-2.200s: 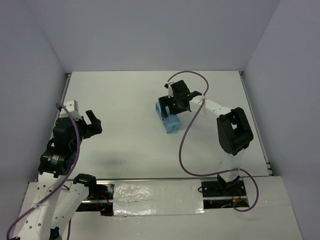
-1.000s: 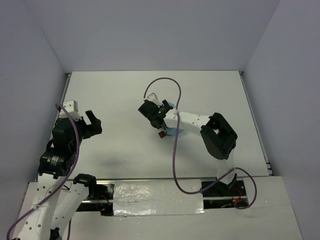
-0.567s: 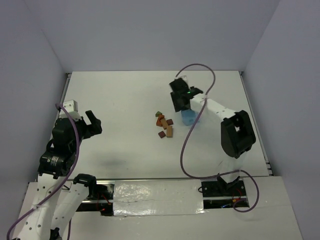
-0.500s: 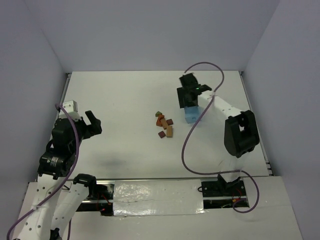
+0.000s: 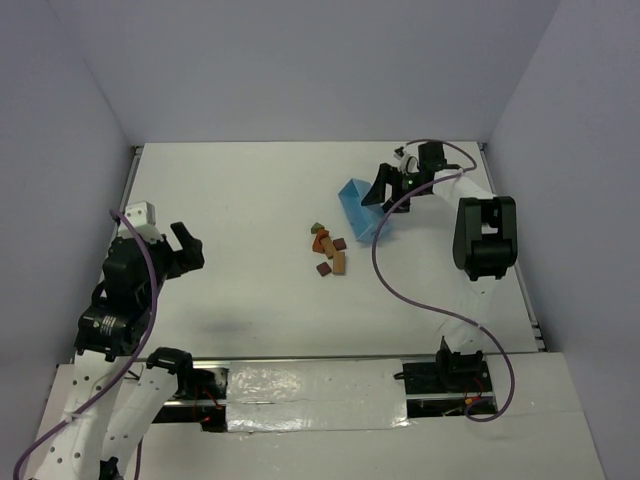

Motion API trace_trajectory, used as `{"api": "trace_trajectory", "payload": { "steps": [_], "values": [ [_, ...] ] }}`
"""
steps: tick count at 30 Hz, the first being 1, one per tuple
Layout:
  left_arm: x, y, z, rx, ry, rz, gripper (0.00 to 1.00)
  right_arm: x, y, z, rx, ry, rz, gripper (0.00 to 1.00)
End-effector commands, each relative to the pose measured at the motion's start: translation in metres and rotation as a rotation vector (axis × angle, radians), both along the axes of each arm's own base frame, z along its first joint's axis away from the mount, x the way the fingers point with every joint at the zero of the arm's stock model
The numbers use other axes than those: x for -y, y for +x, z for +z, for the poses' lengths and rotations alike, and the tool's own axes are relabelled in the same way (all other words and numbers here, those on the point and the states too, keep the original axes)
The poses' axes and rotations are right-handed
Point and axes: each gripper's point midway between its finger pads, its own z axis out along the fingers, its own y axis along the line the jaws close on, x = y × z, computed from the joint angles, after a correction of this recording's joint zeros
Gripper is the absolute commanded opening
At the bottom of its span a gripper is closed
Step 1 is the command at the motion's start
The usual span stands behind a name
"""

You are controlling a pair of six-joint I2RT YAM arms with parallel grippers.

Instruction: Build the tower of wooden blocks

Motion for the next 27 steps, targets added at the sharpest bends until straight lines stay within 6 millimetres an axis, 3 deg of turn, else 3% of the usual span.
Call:
{"api": "trace_trajectory", "payload": {
  "steps": [1,3,4,7,10,12,13,14,15,16,19,27],
  "values": [
    [0.003,0.004,0.008,0.043,0.007,-0.025,0.99,0.038,0.022,0.016,0.035,-0.166,-0.179,0.88],
    [0.004,0.004,0.008,0.043,0.008,-0.029,1.00,0.045,0.022,0.027,0.084,-0.239,-0.226,0.90],
    [0.004,0.004,0.008,0.042,0.008,-0.029,1.00,0.053,0.024,0.047,0.147,-0.300,-0.275,0.90],
    [0.004,0.004,0.008,0.042,0.008,-0.030,1.00,0.042,0.018,0.079,0.273,-0.388,-0.298,0.91],
    [0.004,0.005,0.008,0.040,0.008,-0.029,1.00,0.039,0.017,0.095,0.332,-0.465,-0.323,0.92],
    [0.005,0.005,0.008,0.042,0.007,-0.032,1.00,0.044,0.023,0.094,0.318,-0.465,-0.328,0.90],
    [0.005,0.005,0.007,0.039,0.008,-0.033,1.00,0.050,0.022,0.076,0.257,-0.486,-0.323,0.90],
    [0.006,0.005,0.007,0.038,0.007,-0.036,1.00,0.045,0.022,0.073,0.258,-0.486,-0.283,0.91],
    [0.006,0.005,0.008,0.040,0.007,-0.036,0.99,0.042,0.021,0.068,0.260,-0.501,-0.258,1.00],
    [0.006,0.005,0.007,0.040,0.008,-0.038,0.99,0.026,0.018,0.067,0.289,-0.526,-0.214,1.00],
    [0.008,0.006,0.007,0.037,0.008,-0.046,1.00,0.032,0.019,0.055,0.344,-0.731,-0.198,1.00],
    [0.009,0.005,0.007,0.038,0.008,-0.055,0.99,0.034,0.028,0.030,0.298,-0.825,-0.100,1.00]
  ]
}}
